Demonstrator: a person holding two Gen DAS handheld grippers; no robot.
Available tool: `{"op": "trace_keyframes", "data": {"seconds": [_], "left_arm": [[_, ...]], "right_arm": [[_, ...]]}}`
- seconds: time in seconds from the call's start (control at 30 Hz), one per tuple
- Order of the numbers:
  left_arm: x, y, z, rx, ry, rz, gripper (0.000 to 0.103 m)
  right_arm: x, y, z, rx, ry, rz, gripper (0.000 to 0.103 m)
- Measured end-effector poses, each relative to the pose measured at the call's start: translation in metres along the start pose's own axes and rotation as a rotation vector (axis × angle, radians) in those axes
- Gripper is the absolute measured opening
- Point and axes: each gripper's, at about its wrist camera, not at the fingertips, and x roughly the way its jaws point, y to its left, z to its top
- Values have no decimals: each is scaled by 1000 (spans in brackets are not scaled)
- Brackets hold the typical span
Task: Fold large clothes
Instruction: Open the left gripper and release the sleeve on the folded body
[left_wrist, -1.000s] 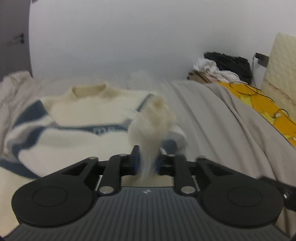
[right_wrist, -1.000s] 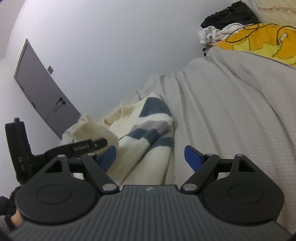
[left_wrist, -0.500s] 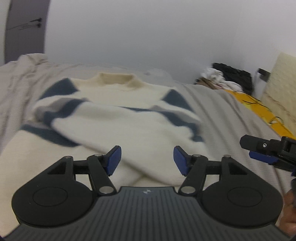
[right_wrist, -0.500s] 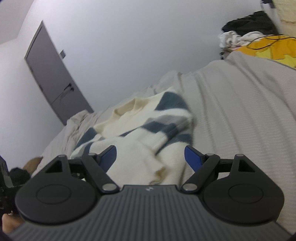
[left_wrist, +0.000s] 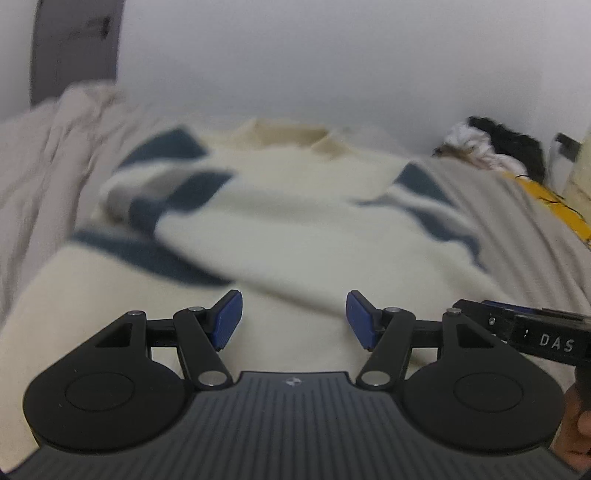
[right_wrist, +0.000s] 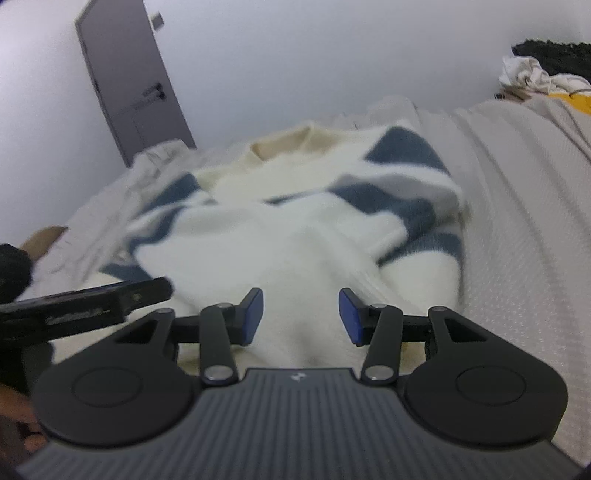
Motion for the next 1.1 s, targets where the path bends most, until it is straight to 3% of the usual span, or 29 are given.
{"op": "trace_keyframes", "data": {"seconds": [0.1,0.33,0.67,0.8,0.9,1.0,1.1], "left_arm": [[21,14,-4,-60,65,-1,67],[25,15,-3,-39,60,13,67],[-70,64,-1,-206,60,23,68],[-120,96,-5,-309,32,54,68],[-152,126,-16,-418,23,86,69],[-164,157,-32,-567,61,88,69],[-160,177,-45,-680,120,86,69]], "right_arm": [[21,-3,-6,-20,45,-38,46],[31,-3,-10,-42,51,-49,46],[-22,-9,-11,92,51,-9,47],[-53,-13,-18,116,70,-30,60],[-72,-21,-23,151,79,-48,60],[-82,-32,-27,216,86,-63,78],[-81,-45,-35,300,133,-74,78]]}}
